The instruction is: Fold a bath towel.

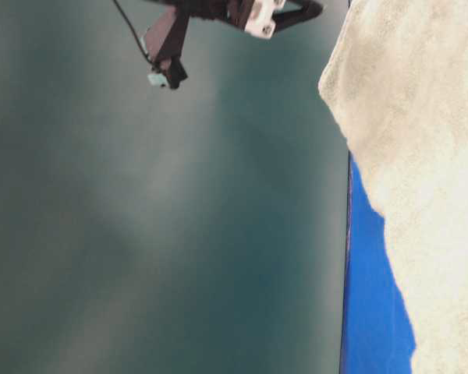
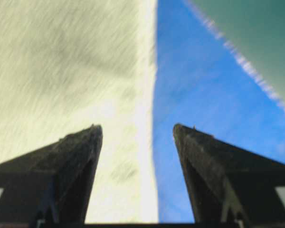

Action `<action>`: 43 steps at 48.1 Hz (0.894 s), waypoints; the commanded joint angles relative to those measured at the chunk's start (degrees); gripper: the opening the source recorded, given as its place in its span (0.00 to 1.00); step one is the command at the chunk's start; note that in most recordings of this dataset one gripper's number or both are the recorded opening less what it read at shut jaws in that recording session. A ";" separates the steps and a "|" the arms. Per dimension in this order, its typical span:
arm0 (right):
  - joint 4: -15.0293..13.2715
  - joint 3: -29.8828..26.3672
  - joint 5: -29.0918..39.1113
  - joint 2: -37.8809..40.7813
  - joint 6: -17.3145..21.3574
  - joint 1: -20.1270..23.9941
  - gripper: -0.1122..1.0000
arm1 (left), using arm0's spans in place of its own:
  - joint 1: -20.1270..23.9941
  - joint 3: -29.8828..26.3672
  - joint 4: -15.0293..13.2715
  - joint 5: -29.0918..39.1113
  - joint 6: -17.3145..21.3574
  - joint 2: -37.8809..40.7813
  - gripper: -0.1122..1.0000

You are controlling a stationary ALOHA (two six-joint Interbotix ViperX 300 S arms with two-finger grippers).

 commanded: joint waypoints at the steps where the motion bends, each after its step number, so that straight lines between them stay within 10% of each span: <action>1: 0.62 -0.09 -0.70 -1.85 -0.18 0.00 0.66 | 0.18 -0.53 0.26 -0.18 0.00 -0.35 0.86; 43: 1.41 13.97 -22.41 11.07 0.35 -11.25 0.66 | 0.09 -0.79 0.26 -2.99 -0.44 0.26 0.86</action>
